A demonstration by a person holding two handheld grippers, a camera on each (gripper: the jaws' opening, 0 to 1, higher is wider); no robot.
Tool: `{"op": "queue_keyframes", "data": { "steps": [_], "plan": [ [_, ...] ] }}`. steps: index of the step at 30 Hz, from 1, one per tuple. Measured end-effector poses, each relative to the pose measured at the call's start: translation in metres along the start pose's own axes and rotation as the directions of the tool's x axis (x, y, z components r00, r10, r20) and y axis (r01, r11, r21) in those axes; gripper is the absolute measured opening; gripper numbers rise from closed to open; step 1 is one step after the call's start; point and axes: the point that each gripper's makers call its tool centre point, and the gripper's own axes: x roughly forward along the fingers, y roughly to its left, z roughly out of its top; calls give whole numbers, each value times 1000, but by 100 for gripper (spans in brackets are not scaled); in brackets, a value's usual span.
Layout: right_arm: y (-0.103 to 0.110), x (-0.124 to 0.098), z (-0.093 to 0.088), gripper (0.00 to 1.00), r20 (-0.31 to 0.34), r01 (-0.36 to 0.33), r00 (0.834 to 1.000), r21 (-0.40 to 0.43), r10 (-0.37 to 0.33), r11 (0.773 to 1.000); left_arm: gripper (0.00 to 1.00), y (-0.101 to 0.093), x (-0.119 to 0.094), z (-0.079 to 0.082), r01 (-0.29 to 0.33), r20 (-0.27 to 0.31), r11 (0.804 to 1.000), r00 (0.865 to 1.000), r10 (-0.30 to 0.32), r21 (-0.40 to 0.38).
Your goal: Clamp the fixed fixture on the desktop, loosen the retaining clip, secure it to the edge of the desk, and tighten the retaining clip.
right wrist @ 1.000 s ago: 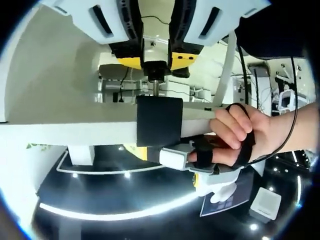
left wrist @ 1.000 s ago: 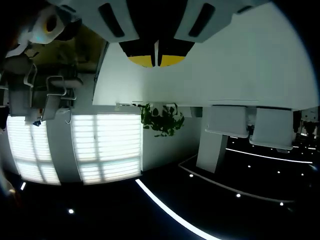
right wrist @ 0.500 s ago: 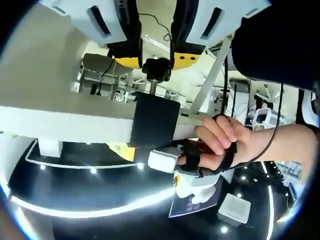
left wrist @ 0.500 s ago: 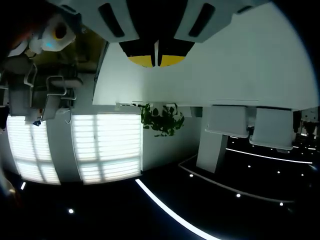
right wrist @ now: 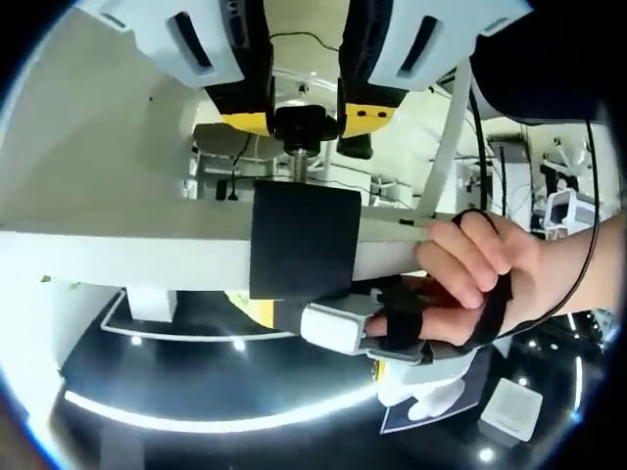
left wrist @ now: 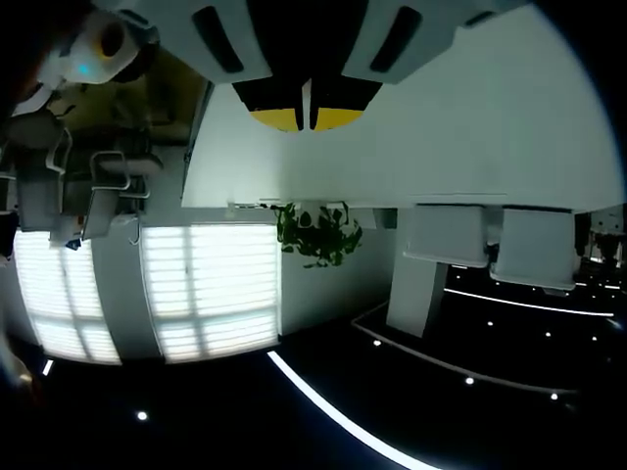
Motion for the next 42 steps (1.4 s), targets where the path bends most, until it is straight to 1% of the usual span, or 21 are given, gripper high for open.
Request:
{"op": "queue_keyframes", "data": {
  "steps": [3, 6, 10, 13, 17, 18, 19, 21, 23, 26, 28, 30, 31, 33, 35, 36, 39, 41, 42],
  "plan": [
    [1, -3, 0, 22, 11, -27, 1000, -5, 27, 1000, 4, 0, 0, 0, 0, -1, 1000, 1000, 0, -4],
    [2, -2, 0, 22, 18, -80, 997, -10, 80, 997, 3, 0, 0, 0, 0, -1, 1000, 1000, 0, -1],
    [6, -2, 0, 22, 21, -198, 980, -28, 198, 980, 4, 0, 0, 0, -1, -1, 1000, 1000, 1, -2],
    [6, -2, 0, 22, 14, -247, 969, -13, 247, 969, 4, -1, -1, 0, 0, -1, 1000, 1000, 0, -1],
    [6, -2, 1, 22, 22, -261, 965, -5, 261, 965, 3, 0, -1, 0, 0, 0, 1000, 1000, 0, 0],
    [6, -2, 1, 22, 24, -257, 966, -4, 257, 966, 3, 0, -1, 0, 0, 0, 1000, 1000, 0, 0],
    [5, -3, 1, 22, 23, -236, 972, 4, 236, 972, 4, 0, -1, 0, 0, 0, 1000, 1000, 0, -1],
    [4, -3, -1, 23, 19, -183, 983, 73, 183, 980, 4, -1, -1, 0, 0, 0, 1000, 1000, 0, 3],
    [0, -9, -1, 25, 30, -135, 991, 128, 132, 983, 4, -1, 0, 0, 0, 0, 1000, 1000, 0, 2],
    [0, -10, -4, 26, 19, -100, 995, 116, 99, 988, 4, -2, 0, 0, 6, 0, 1000, 1000, -6, 24],
    [-1, -9, -4, 26, 18, -89, 996, 113, 88, 990, 5, -2, 0, 0, 9, 0, 1000, 1000, -9, 19],
    [-2, -8, 0, 26, 22, -77, 997, 122, 75, 990, 5, -2, 0, 0, 11, 0, 1000, 1000, -11, 19],
    [-1, -8, 4, 26, 34, -76, 997, 131, 72, 988, 6, -3, 0, 0, 11, 0, 1000, 1000, -11, 16],
    [2, -7, 8, 26, 44, -68, 997, 142, 62, 988, 9, -4, 1, 0, 16, 0, 1000, 1000, -16, 23],
    [8, -6, 10, 28, 47, -62, 997, 136, 56, 989, 10, -4, 1, 0, 14, 1, 1000, 1000, -14, 22],
    [8, -5, 10, 29, 45, -48, 998, 126, 43, 991, 11, -4, 1, 0, 15, 1, 1000, 1000, -15, 22],
    [6, -2, 7, 27, 38, -18, 999, 116, 13, 993, 11, -4, 1, 0, 16, 0, 1000, 1000, -16, 20],
    [3, 0, 6, 24, 27, -6, 1000, 114, 3, 993, 11, -4, 1, 0, 16, 0, 1000, 1000, -16, 21],
    [0, 3, 4, 24, 25, -5, 1000, 112, 2, 994, 11, -4, 1, 0, 16, 1, 1000, 1000, -16, 20]
  ]
}}
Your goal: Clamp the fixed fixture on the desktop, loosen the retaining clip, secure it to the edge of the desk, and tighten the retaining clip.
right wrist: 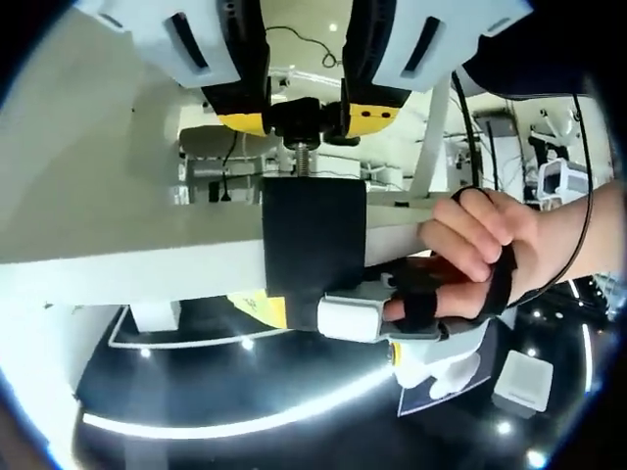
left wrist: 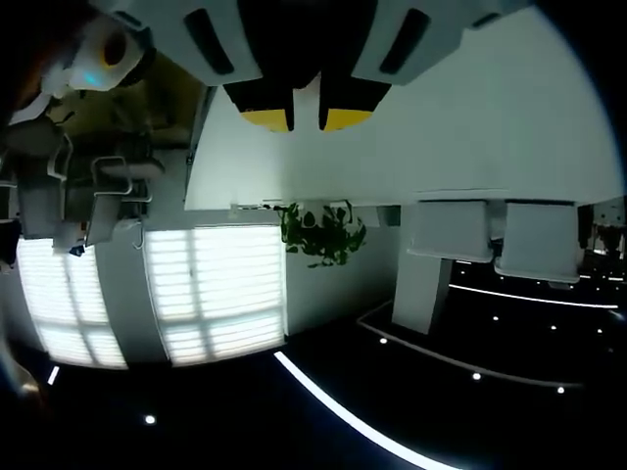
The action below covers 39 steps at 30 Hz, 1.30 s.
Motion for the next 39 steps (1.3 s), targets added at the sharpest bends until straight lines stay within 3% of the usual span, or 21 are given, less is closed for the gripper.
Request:
{"op": "queue_keyframes", "data": {
  "steps": [3, 7, 11, 15, 24, 30, 39],
  "plan": [
    [0, 1, 1, 23, 3, -37, 999, 58, 37, 998, 11, 0, 0, 0, 0, 0, 1000, 1000, 0, -6],
    [1, 0, 0, 23, 5, -134, 991, -13, 134, 991, 11, 0, 0, 0, -1, 0, 1000, 1000, 1, -4],
    [3, 2, 1, 22, 6, -234, 972, -17, 234, 972, 11, 0, 0, 0, -1, 0, 1000, 1000, 1, -2],
    [3, 2, 0, 22, 12, -288, 958, -7, 288, 958, 11, 0, 0, 0, -1, 0, 1000, 1000, 1, 2],
    [4, 0, 0, 23, 28, -236, 971, 7, 236, 972, 11, 0, 0, 0, -1, 0, 1000, 1000, 1, 2],
    [5, 1, -1, 23, 30, -225, 974, 9, 225, 974, 29, 1, 2, -1, -8, 0, 1000, 1000, 8, -5],
    [3, -1, -5, 23, 2, -193, 981, -14, 193, 981, 31, 5, 3, 0, -34, 6, 999, 999, 34, 5]
  ]
}}
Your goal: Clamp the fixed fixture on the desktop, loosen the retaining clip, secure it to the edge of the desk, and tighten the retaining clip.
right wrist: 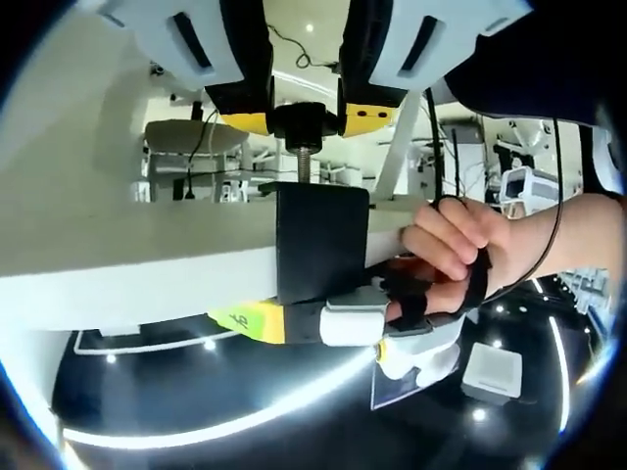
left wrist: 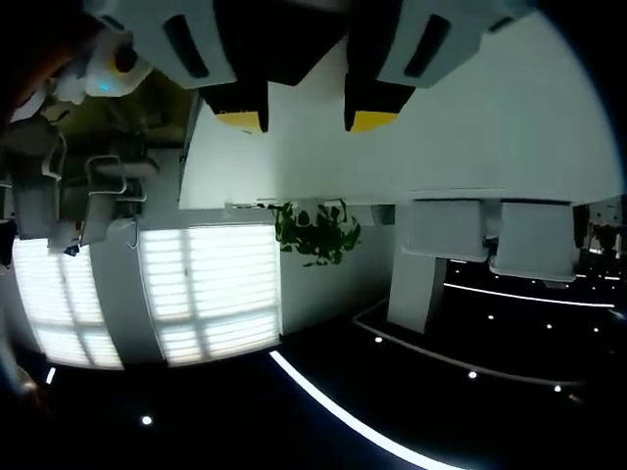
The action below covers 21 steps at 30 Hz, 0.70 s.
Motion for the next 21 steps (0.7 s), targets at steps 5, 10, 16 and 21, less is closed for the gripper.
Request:
{"op": "queue_keyframes", "data": {
  "steps": [5, 10, 16, 21],
  "plan": [
    [-3, -2, 2, 27, 9, 94, 995, 43, -95, 995, 32, 2, 1, 1, -18, 10, 1000, 1000, 18, 13],
    [-3, 2, 4, 26, 11, 125, 992, 19, -125, 992, 33, 4, 1, 1, -27, 11, 1000, 1000, 27, 13],
    [-6, 4, 5, 24, 16, 81, 997, -3, -81, 997, 33, 4, 1, 1, -24, 9, 1000, 1000, 24, 12],
    [-3, 4, 6, 23, 23, 16, 1000, -5, -16, 1000, 33, 4, 1, 1, -23, 8, 1000, 1000, 23, 11]
  ]
}}
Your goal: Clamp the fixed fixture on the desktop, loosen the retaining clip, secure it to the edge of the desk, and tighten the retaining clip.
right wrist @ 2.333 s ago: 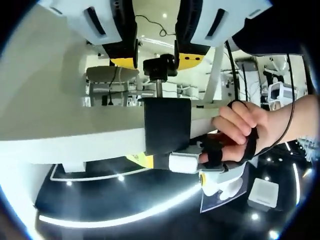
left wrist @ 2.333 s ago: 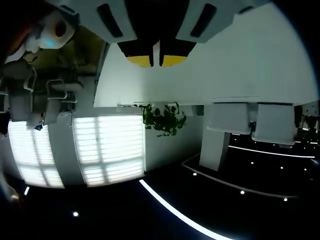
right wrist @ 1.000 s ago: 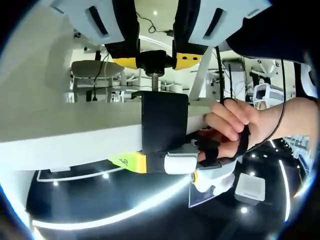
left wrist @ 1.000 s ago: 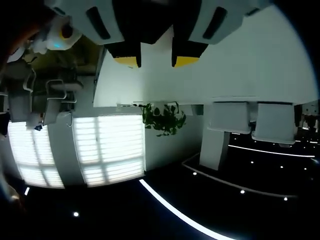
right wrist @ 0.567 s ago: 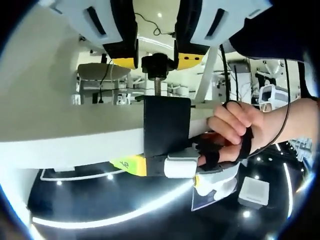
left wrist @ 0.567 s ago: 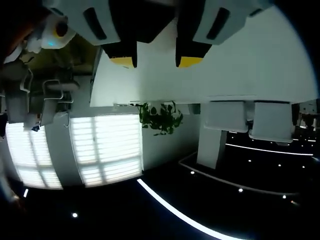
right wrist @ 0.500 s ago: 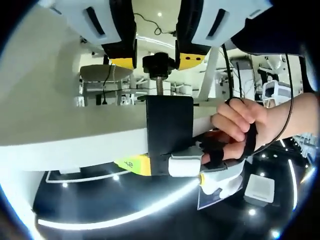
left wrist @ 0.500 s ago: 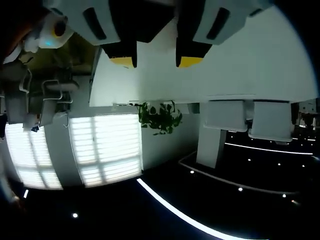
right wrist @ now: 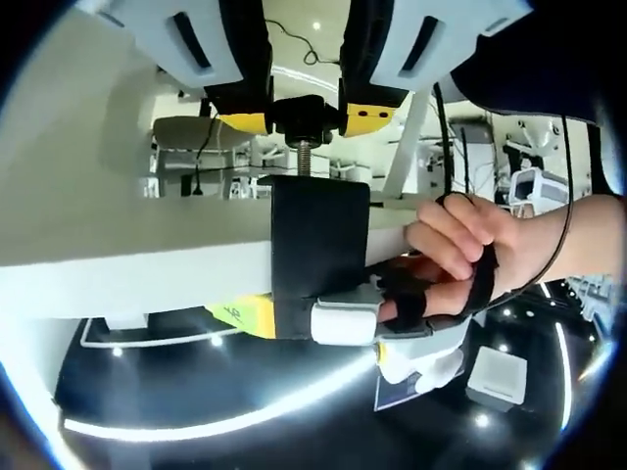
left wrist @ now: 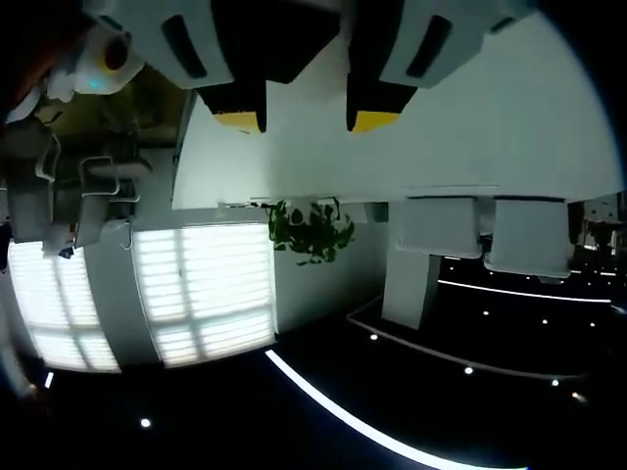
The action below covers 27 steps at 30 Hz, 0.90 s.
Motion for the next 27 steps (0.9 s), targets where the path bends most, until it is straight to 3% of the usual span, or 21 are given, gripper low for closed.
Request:
{"op": "queue_keyframes", "data": {
  "steps": [5, 10, 12, 14, 17, 19, 22, 27],
  "plan": [
    [3, 4, 0, 23, -1, -86, 996, 6, 86, 996, 33, 0, 0, 0, 1, 3, 1000, 1000, -1, 3],
    [4, 3, -1, 23, 11, -91, 996, 36, 90, 995, 33, 0, 0, 0, 1, 2, 1000, 1000, -1, 3],
    [4, 3, -1, 24, 8, -78, 997, 41, 78, 996, 33, 0, 0, 0, 1, 0, 1000, 1000, -1, 0],
    [0, 2, -1, 30, 9, -31, 999, 18, 31, 999, 33, 0, 0, 0, 2, -2, 1000, 1000, -2, -2],
    [-2, -8, -1, 36, 21, 11, 1000, 69, -13, 998, 33, 0, 0, 0, 2, -5, 1000, 1000, -2, -6],
    [-5, -16, -5, 37, 15, 68, 997, 77, -69, 995, 32, 1, 1, 0, 2, -6, 1000, 1000, -2, -7],
    [1, -20, -6, 37, 13, 81, 997, 90, -83, 993, 32, 1, 1, 0, 3, -5, 1000, 1000, -3, -6],
    [8, -12, 5, 36, 14, 87, 996, -27, -87, 996, 32, 1, 0, 0, 1, -5, 1000, 1000, -1, -5]
  ]
}}
